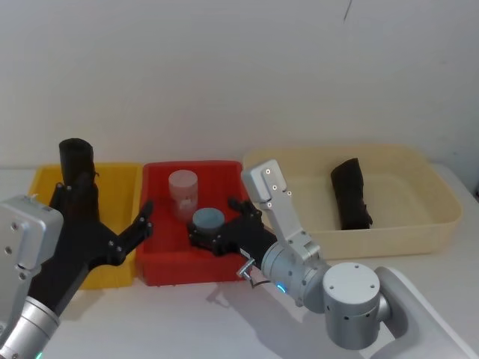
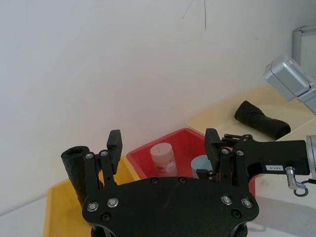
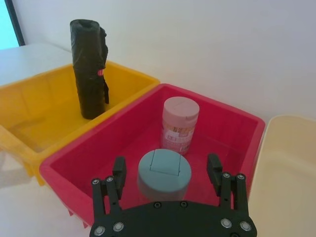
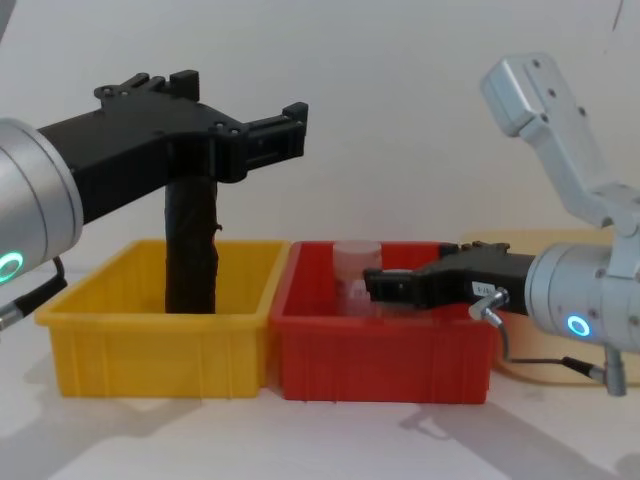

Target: Pick up the garbage bag with the one hand and transfer it to the other hand.

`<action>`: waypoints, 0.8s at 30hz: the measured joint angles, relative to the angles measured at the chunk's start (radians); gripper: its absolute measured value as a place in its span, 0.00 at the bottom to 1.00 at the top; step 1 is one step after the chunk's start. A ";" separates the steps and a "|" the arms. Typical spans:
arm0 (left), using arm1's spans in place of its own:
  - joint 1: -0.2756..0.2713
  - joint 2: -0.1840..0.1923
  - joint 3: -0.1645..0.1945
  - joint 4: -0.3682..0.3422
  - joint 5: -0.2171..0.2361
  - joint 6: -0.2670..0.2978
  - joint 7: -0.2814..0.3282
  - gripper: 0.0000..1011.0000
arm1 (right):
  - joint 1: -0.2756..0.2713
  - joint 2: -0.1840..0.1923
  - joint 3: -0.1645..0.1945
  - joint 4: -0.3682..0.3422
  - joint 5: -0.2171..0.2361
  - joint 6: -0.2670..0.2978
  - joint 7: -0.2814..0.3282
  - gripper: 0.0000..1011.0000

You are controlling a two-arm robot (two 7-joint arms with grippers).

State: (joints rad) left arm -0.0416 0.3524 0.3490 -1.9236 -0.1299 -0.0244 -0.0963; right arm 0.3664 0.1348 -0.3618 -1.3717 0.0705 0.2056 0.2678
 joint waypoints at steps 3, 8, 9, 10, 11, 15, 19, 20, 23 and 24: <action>0.000 0.000 0.000 0.000 0.000 0.000 0.000 0.99 | 0.002 0.000 -0.004 0.006 0.001 0.000 0.002 0.99; 0.000 0.000 0.000 0.000 0.000 0.000 0.000 0.99 | 0.006 -0.001 -0.008 0.015 0.003 0.000 0.006 0.99; 0.000 0.000 0.000 0.000 0.000 0.000 0.000 0.99 | 0.006 -0.001 -0.009 0.017 0.004 0.001 0.007 0.99; 0.000 0.000 0.000 0.000 0.000 0.000 0.000 0.99 | 0.007 -0.001 -0.009 0.019 0.004 0.001 0.007 0.99; 0.000 0.000 0.000 0.000 0.000 0.000 0.000 0.99 | 0.008 -0.002 -0.009 0.021 0.005 0.002 0.007 0.99; 0.000 0.000 0.000 0.000 0.000 0.000 0.000 0.99 | 0.009 -0.005 -0.009 0.027 0.010 0.007 0.007 0.99; 0.000 0.000 0.000 0.000 0.000 0.000 0.000 0.99 | 0.012 -0.009 -0.006 0.032 0.016 0.017 0.004 0.99; 0.000 0.000 0.000 0.000 0.000 0.000 0.000 0.99 | 0.012 -0.010 -0.005 0.033 0.017 0.019 0.003 0.99; 0.000 0.000 0.000 0.000 0.000 0.000 0.000 0.99 | 0.014 -0.015 -0.002 0.038 0.021 0.030 -0.001 0.99; 0.000 0.000 0.000 0.000 0.000 0.000 0.000 0.99 | 0.016 -0.017 0.000 0.040 0.022 0.035 -0.004 0.99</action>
State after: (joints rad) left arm -0.0417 0.3523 0.3490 -1.9235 -0.1300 -0.0244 -0.0963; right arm 0.3820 0.1182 -0.3615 -1.3316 0.0929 0.2401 0.2636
